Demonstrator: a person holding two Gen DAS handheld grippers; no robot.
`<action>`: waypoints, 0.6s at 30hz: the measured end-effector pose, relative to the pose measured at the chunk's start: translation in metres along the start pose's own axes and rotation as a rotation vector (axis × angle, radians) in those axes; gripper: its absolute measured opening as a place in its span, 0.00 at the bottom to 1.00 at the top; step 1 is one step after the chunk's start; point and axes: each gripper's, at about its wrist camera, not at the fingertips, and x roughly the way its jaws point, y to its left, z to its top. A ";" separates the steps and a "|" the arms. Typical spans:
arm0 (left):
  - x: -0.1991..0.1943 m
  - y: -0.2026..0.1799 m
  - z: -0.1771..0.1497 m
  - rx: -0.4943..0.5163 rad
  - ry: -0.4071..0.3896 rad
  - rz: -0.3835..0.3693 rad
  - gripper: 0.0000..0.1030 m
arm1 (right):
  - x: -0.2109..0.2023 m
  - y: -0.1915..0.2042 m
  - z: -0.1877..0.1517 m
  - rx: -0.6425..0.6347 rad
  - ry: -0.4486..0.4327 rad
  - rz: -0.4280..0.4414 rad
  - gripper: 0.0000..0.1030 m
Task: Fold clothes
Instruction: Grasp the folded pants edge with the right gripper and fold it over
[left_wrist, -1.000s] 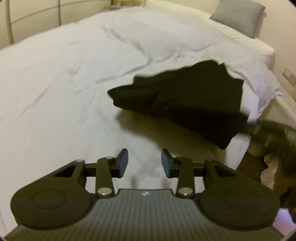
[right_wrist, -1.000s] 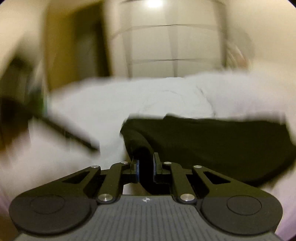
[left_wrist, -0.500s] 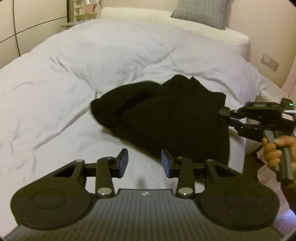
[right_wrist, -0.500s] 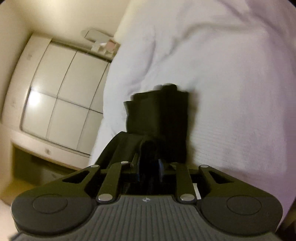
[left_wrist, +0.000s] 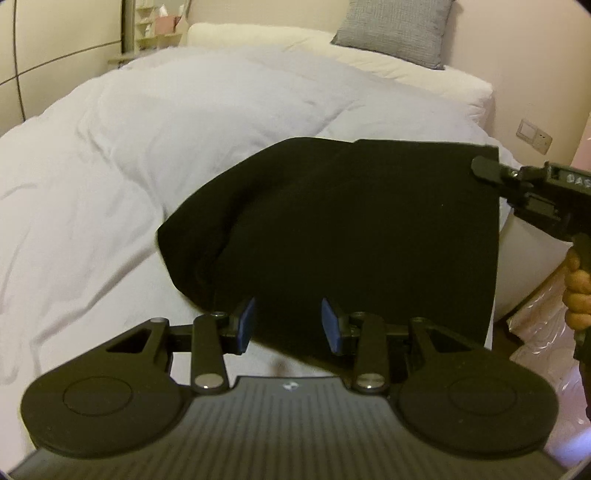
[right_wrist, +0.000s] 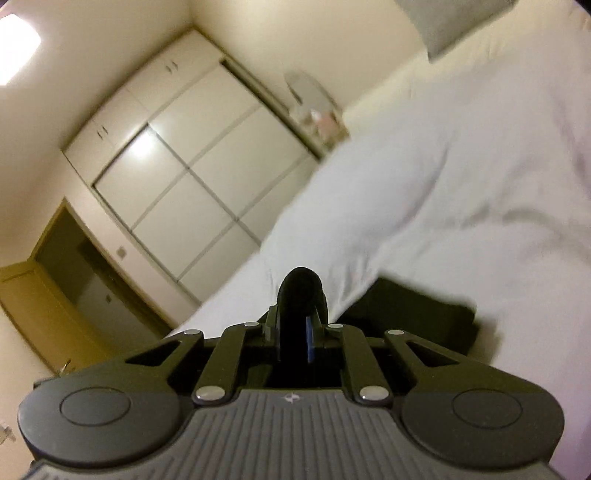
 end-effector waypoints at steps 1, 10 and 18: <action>0.004 -0.002 0.002 0.006 0.001 -0.002 0.33 | -0.001 -0.005 0.005 0.002 -0.011 -0.015 0.12; 0.031 -0.008 -0.001 0.009 0.049 -0.026 0.33 | -0.008 -0.065 -0.019 0.187 -0.037 -0.135 0.12; 0.034 -0.010 -0.009 0.015 0.072 -0.014 0.33 | -0.009 -0.089 -0.046 0.284 -0.005 -0.257 0.18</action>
